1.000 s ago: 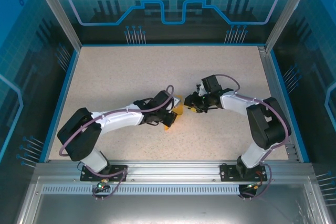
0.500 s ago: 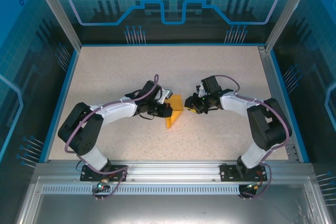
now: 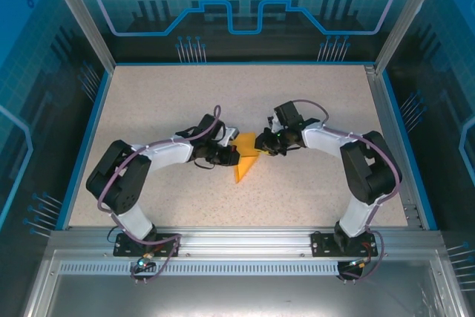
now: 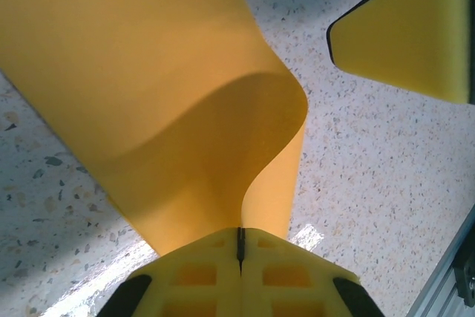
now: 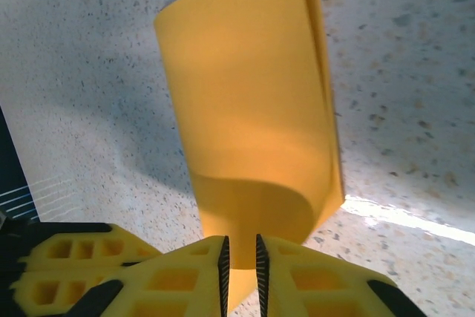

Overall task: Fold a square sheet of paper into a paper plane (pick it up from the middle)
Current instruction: Third fold the triangle at the center of the table.

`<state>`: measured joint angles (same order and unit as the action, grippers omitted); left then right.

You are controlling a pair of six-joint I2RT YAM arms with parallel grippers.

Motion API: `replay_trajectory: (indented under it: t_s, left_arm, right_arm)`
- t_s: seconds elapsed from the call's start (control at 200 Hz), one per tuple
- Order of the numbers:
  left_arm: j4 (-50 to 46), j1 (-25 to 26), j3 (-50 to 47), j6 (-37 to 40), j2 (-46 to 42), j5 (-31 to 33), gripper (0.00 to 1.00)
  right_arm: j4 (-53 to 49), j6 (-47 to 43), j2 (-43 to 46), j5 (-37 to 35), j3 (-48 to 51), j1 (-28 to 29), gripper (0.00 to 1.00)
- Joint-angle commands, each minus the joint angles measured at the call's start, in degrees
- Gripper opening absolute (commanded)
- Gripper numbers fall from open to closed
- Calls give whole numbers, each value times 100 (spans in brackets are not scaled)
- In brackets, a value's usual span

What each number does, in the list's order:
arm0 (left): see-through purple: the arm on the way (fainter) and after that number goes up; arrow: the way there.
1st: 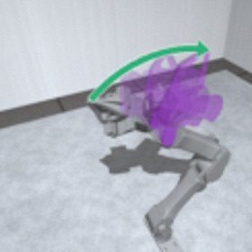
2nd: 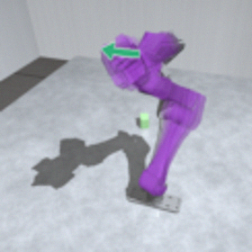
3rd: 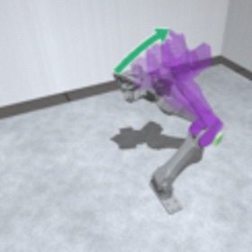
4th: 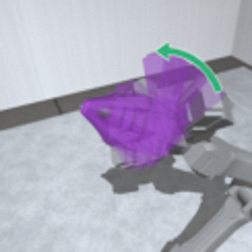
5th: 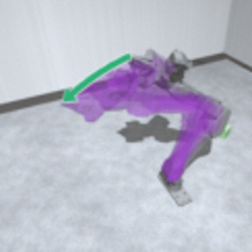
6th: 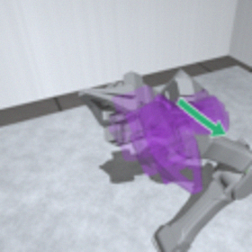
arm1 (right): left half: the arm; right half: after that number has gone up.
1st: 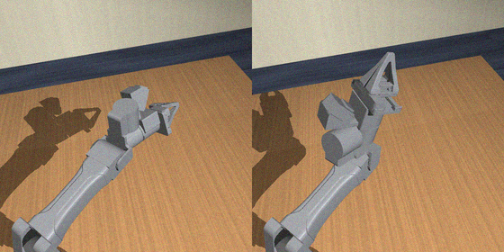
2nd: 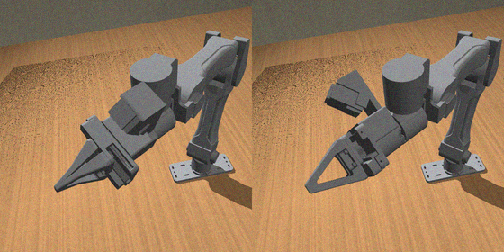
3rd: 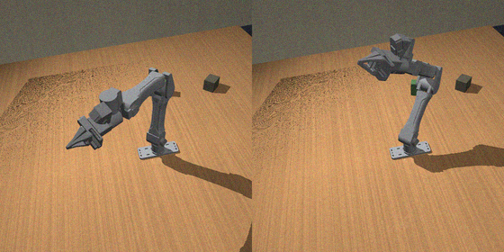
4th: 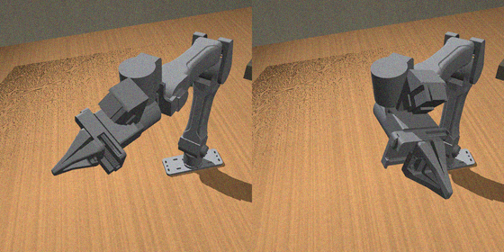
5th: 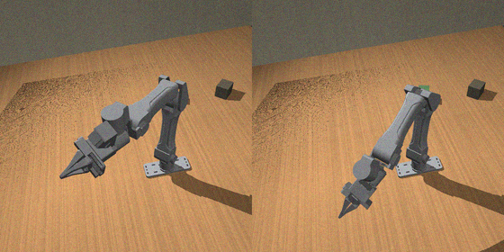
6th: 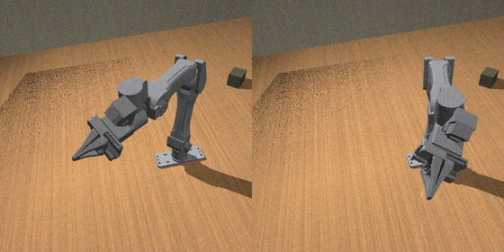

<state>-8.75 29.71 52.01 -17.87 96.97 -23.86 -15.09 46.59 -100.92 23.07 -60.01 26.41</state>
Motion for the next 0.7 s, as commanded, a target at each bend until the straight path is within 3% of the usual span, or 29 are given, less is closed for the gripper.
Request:
replay_trajectory:
  t_s: [0.0,0.695]
  left_arm:
    - [-171,-43,106,137,162,73,2]
    - [-213,-52,287,246,400,512,2]
  right_arm:
    - [-380,-125,-114,-174,-178,233,19]
    - [-100,271,173,-365,376,723,19]
